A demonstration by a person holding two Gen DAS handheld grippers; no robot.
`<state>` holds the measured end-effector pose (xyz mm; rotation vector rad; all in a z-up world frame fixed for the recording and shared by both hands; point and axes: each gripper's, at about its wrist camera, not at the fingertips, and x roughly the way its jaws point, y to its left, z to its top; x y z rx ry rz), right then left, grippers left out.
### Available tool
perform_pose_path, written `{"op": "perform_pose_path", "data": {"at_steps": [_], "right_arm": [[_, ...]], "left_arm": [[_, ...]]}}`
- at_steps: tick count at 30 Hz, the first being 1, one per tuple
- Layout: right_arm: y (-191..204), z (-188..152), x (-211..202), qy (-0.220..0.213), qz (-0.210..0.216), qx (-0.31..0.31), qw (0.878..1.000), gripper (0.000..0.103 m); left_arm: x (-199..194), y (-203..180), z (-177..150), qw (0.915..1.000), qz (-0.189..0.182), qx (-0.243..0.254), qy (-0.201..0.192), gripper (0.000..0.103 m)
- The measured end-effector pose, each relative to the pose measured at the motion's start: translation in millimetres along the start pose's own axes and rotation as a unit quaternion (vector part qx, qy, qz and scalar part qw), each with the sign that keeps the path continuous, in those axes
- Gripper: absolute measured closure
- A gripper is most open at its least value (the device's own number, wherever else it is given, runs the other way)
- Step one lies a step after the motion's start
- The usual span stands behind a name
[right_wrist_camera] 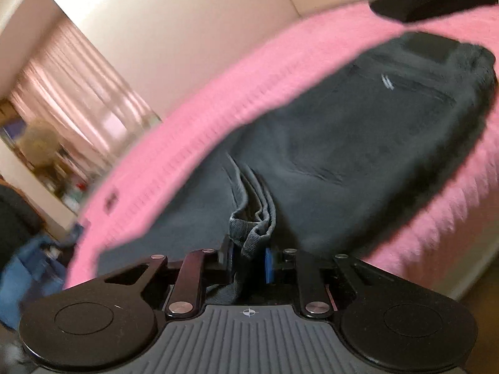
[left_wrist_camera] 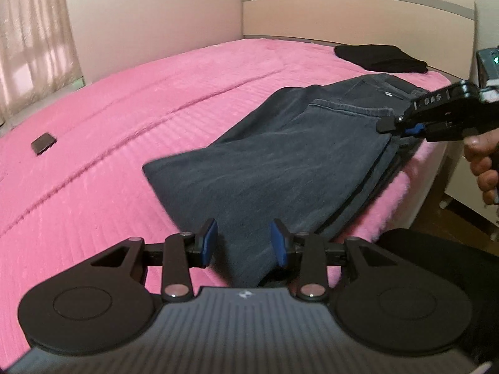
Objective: Fold clothes
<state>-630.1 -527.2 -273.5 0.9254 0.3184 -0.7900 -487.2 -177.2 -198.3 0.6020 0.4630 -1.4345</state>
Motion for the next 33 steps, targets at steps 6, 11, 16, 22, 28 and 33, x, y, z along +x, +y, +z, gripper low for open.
{"op": "perform_pose_path", "data": {"at_steps": [6,11,16,22,28,33], "right_arm": [[12.7,8.7,-30.8,-0.054,-0.03,-0.062,0.996,0.043],[38.4,4.0,-36.0,-0.066,0.03,-0.143,0.987,0.043],[36.3,-19.8,11.2,0.026,0.039,-0.186,0.981,0.045],[39.9,-26.4,12.8,0.027,0.038,-0.217,0.975,0.045],[45.1,-10.6,8.5,0.036,0.033,-0.212,0.976,0.044],[59.5,16.0,18.3,0.006,0.043,-0.227,0.973,0.044]], "left_arm": [[11.0,0.8,0.6,0.9997,-0.001,0.006,0.023,0.07],[16.6,3.5,-1.3,0.9992,-0.008,0.004,0.04,0.07],[13.0,9.5,6.9,0.999,-0.024,-0.015,0.035,0.07],[26.4,50.4,40.1,0.9984,-0.017,-0.054,0.003,0.07],[90.3,92.9,28.7,0.9947,-0.025,-0.075,0.065,0.063],[76.8,104.3,37.3,0.9944,-0.023,-0.097,0.034,0.07]]}}
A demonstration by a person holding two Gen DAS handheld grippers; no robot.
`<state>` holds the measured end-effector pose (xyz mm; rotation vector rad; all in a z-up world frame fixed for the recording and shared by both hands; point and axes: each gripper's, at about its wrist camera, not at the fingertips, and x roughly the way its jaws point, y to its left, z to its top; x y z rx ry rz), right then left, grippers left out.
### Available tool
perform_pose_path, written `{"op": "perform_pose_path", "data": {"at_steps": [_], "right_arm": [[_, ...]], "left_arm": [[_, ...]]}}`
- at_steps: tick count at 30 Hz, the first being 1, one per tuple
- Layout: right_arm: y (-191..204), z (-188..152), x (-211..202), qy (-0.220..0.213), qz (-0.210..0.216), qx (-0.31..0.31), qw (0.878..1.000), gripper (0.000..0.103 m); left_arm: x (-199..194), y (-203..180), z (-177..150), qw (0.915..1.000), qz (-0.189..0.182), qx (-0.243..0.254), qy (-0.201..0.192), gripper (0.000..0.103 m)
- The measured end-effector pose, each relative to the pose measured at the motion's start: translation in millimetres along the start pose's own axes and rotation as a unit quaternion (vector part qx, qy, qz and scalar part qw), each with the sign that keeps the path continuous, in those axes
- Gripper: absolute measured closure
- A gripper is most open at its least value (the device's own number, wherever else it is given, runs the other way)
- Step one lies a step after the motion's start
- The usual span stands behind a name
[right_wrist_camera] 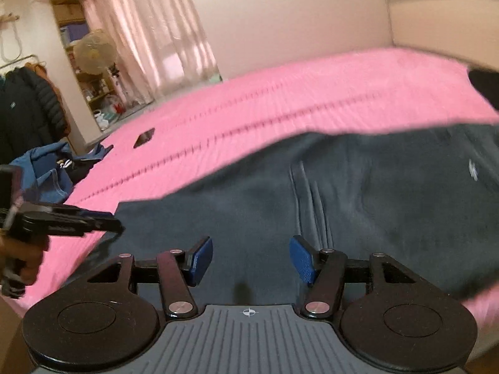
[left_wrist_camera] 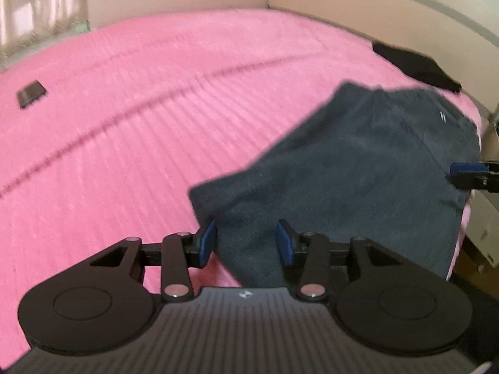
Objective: Fold clothes
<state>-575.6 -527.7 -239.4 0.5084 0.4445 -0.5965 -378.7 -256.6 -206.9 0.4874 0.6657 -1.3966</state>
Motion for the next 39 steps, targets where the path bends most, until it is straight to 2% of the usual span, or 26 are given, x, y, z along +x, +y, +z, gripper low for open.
{"op": "perform_pose_path", "data": {"at_steps": [2,5,7,10,12,15,16,18,21,24,26,28,30,33,36,39], "right_arm": [[-8.4,8.8,20.5,0.014,0.004,0.006,1.0,0.044],[-25.7,19.4,51.5,0.04,0.012,0.03,0.999,0.045],[-34.0,25.4,58.3,0.048,0.021,0.051,0.997,0.045],[-24.6,29.1,44.3,0.043,-0.004,0.04,0.998,0.044],[-17.5,24.2,27.9,0.037,0.005,0.037,0.999,0.042],[5.4,8.1,2.6,0.033,0.025,0.009,0.999,0.028],[14.7,1.9,-3.4,0.034,0.033,-0.002,0.999,0.027],[33.6,-12.7,-6.7,0.049,0.061,-0.025,0.997,0.025],[46.0,-37.4,3.9,0.081,0.075,-0.024,0.994,0.023],[53.8,-40.2,-0.1,0.075,0.058,-0.013,0.995,0.023],[62.9,-36.5,-8.7,0.069,0.065,-0.011,0.995,0.023],[80.1,-37.4,-16.2,0.061,0.071,-0.057,0.994,0.023],[102.4,-43.9,-19.9,0.056,0.073,-0.127,0.988,0.023],[134.9,-56.3,-18.0,0.051,0.08,-0.23,0.969,0.023],[164.9,-68.8,-10.9,0.043,0.089,-0.327,0.94,0.023],[189.2,-79.5,5.8,0.039,0.097,-0.397,0.912,0.023]], "left_arm": [[-4.1,3.8,5.3,0.9997,-0.008,-0.015,-0.02,0.071],[17.8,3.7,4.7,0.9999,0.002,0.006,0.013,0.071],[25.4,0.7,6.3,0.9997,0.006,0.016,0.016,0.069],[23.0,-0.8,11.8,0.9996,0.01,0.019,0.018,0.07],[8.4,-1.8,12.3,0.9996,0.012,0.023,0.011,0.07],[-24.0,-5.7,0.1,0.9996,0.015,0.025,0.0,0.069],[-35.0,-7.8,-6.9,0.9996,0.015,0.024,-0.003,0.069],[-52.8,-12.2,-22.0,0.9998,0.016,0.012,-0.005,0.068],[-57.5,-21.8,-50.9,0.9997,0.008,-0.001,0.023,0.068],[-60.1,-31.9,-68.1,0.9988,0.029,0.01,0.037,0.068],[-71.3,-35.1,-71.8,0.9988,0.032,0.012,0.034,0.068],[-84.1,-37.1,-74.7,0.9988,0.038,0.019,0.024,0.067],[-95.4,-37.9,-77.6,0.998,0.053,0.031,0.018,0.067],[-109.4,-38.2,-81.6,0.9963,0.072,0.046,0.008,0.066],[-119.0,-37.7,-88.4,0.9941,0.091,0.058,0.005,0.064],[-128.0,-36.0,-93.7,0.9916,0.107,0.073,-0.003,0.062]]}}
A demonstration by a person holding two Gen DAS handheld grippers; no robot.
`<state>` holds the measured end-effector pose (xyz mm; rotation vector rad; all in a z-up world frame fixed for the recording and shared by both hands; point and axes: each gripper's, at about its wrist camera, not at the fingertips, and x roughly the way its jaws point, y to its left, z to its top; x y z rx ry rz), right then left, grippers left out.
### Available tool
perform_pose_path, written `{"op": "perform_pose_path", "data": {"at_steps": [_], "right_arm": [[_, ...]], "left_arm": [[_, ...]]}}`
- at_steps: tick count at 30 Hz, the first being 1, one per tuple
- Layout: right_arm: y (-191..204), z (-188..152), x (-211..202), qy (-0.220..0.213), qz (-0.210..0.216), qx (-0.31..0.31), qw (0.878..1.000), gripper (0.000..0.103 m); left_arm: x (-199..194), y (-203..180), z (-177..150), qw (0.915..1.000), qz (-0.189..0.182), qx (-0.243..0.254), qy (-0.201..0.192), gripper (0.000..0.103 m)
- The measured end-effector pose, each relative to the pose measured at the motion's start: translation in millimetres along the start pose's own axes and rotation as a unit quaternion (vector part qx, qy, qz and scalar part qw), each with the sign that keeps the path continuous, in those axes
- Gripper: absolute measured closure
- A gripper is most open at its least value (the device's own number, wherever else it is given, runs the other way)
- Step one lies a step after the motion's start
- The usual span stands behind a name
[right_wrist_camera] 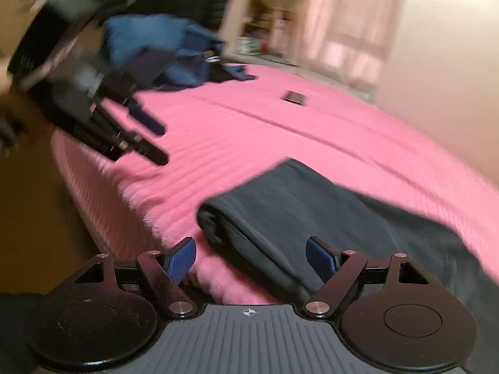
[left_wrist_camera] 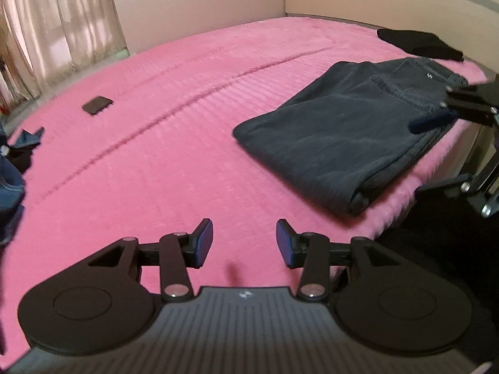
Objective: Fold clothes
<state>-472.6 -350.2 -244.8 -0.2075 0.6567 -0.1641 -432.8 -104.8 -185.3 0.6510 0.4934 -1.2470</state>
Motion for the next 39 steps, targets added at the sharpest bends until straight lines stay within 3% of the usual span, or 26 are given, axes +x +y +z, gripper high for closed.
{"op": "perform_pose_path", "data": {"at_steps": [6,7,12,13,14,16,19,22,26,28,30,33,36,39], "right_arm": [[23.4,6.8,56.6,0.034,-0.015,-0.09,0.995,0.026],[26.3,5.9,64.2,0.041,-0.023,-0.103,0.994,0.041],[31.1,-9.9,77.1,0.048,-0.062,-0.152,0.985,0.051],[32.1,-13.1,78.9,0.042,-0.061,-0.159,0.984,0.063],[32.6,-15.3,78.6,0.035,-0.06,-0.158,0.985,0.068],[24.3,-15.1,69.9,0.009,-0.064,-0.122,0.99,0.081],[-9.2,-7.1,48.6,-0.041,-0.062,-0.022,0.997,0.085],[-69.1,-1.8,13.8,-0.105,-0.069,0.117,0.985,0.086],[-159.2,-25.5,-57.1,-0.204,-0.108,0.263,0.937,0.086],[-197.8,-50.5,-100.1,-0.248,-0.154,0.311,0.904,0.086],[-233.6,-95.7,-136.3,-0.281,-0.211,0.366,0.862,0.086],[-278.3,-177.3,-167.1,-0.293,-0.285,0.452,0.793,0.086],[-320.2,-275.5,-156.4,-0.228,-0.317,0.567,0.726,0.086],[-326.5,-327.5,-145.5,-0.201,-0.283,0.626,0.698,0.084]], "left_arm": [[-2.8,6.1,-7.2,0.9996,0.012,0.022,-0.015,0.057],[-1.7,7.0,-8.0,0.9995,0.012,0.025,-0.016,0.057],[9.4,9.6,-7.3,0.9996,0.005,0.023,-0.014,0.056],[11.7,9.2,-6.2,0.9997,0.002,0.022,-0.015,0.056],[13.6,8.5,-5.1,0.9996,-0.002,0.021,-0.016,0.056],[18.3,4.0,-0.8,0.9994,-0.012,0.025,-0.021,0.056],[21.9,-6.5,12.3,0.9984,-0.012,0.034,-0.044,0.056],[20.1,-15.1,33.8,0.9963,-0.007,0.028,-0.081,0.056],[19.6,-32.1,68.2,0.9927,-0.023,0.027,-0.115,0.056],[23.8,-47.2,84.4,0.9911,-0.037,0.039,-0.122,0.056],[32.2,-65.7,97.8,0.9895,-0.055,0.052,-0.123,0.056],[47.9,-97.5,115.8,0.9863,-0.085,0.076,-0.119,0.056],[67.2,-133.1,129.8,0.9811,-0.118,0.106,-0.111,0.056],[81.3,-163.3,139.5,0.9753,-0.145,0.129,-0.105,0.056]]}}
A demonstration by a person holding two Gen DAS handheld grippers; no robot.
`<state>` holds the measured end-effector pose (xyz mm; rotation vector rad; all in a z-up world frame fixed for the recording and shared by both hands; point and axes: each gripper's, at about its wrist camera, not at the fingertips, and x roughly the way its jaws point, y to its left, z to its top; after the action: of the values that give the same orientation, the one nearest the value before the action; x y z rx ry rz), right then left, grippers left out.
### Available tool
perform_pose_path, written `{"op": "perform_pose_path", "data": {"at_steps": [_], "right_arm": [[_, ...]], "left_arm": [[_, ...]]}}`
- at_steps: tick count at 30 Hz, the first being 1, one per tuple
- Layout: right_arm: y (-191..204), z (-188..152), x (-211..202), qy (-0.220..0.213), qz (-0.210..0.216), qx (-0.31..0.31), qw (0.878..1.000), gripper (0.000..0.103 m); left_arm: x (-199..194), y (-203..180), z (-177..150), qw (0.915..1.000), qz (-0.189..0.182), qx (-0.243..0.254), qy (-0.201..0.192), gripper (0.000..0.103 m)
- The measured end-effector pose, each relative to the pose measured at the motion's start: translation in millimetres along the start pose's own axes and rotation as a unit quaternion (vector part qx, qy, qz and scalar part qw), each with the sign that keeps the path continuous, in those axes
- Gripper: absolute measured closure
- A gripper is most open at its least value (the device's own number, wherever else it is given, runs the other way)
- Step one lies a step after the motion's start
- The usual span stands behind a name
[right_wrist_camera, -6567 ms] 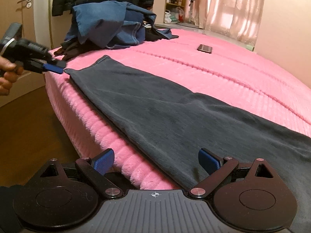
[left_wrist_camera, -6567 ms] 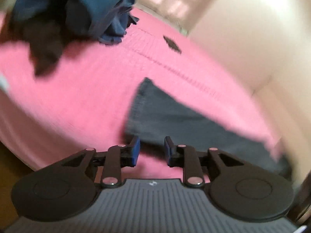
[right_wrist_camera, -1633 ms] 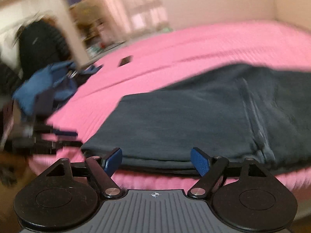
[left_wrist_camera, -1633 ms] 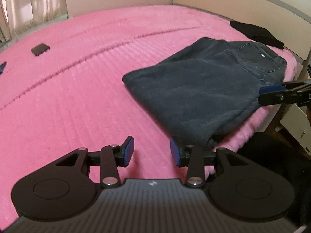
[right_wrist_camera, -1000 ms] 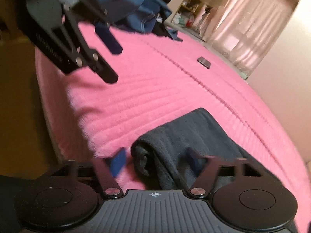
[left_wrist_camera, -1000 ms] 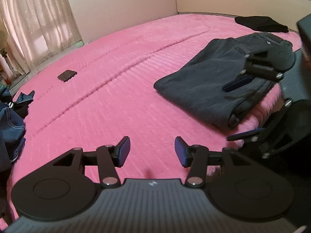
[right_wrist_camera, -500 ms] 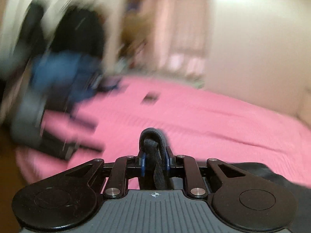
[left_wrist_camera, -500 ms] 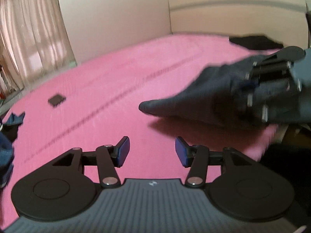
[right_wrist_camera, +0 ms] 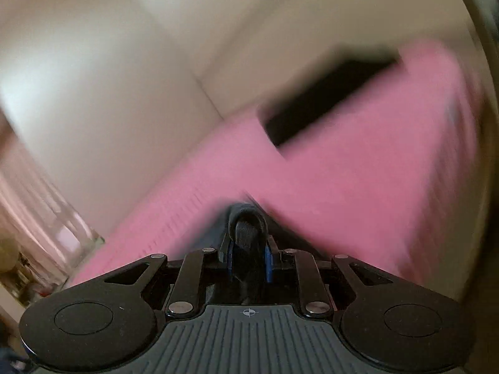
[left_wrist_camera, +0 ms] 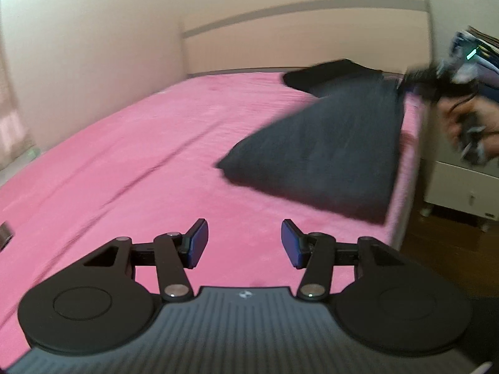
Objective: Fold clothes
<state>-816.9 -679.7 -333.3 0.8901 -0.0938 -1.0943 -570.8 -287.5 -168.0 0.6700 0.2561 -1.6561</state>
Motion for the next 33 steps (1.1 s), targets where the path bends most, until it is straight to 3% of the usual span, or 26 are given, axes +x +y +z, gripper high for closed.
{"op": "perform_pose_path", "data": {"at_steps": [2,3,4,9,12,15,20,29,32,33], "right_arm": [[-7.8,-2.3,-3.5,0.002,0.002,0.005,1.0,0.074],[-8.0,-1.8,-7.1,-0.001,0.002,0.008,1.0,0.061],[-8.3,-1.2,-10.7,-0.003,0.002,0.01,1.0,0.059],[-8.3,10.0,-14.2,-0.005,0.012,-0.001,1.0,0.059],[-5.5,18.9,-3.7,0.003,-0.003,-0.014,1.0,0.08],[-14.0,22.2,8.6,0.027,-0.022,0.008,0.999,0.08],[-8.5,21.3,-1.2,0.038,-0.035,-0.011,0.999,0.08],[27.4,11.4,-51.0,0.055,-0.052,-0.104,0.992,0.077],[44.0,3.9,-63.4,0.066,-0.058,-0.15,0.985,0.066],[49.1,1.6,-66.3,0.07,-0.059,-0.169,0.981,0.05]], "left_arm": [[12.5,-9.2,6.6,0.9999,-0.012,0.009,0.003,0.056],[18.5,-12.3,9.6,0.9998,-0.017,0.012,0.004,0.056],[23.5,-12.9,10.5,0.9997,-0.021,0.013,0.005,0.056],[40.6,-34.8,18.7,0.9987,-0.039,0.032,0.009,0.056],[44.1,-44.9,19.7,0.9979,-0.049,0.043,0.008,0.056],[43.7,-52.3,21.0,0.9974,-0.053,0.047,0.01,0.056],[41.1,-54.6,20.2,0.9974,-0.053,0.046,0.015,0.056],[33.6,-65.9,12.8,0.9949,-0.066,0.076,0.008,0.055],[34.1,-73.8,16.4,0.9935,-0.072,0.088,0.0,0.055],[34.6,-77.2,17.7,0.9928,-0.073,0.095,-0.004,0.056]]}}
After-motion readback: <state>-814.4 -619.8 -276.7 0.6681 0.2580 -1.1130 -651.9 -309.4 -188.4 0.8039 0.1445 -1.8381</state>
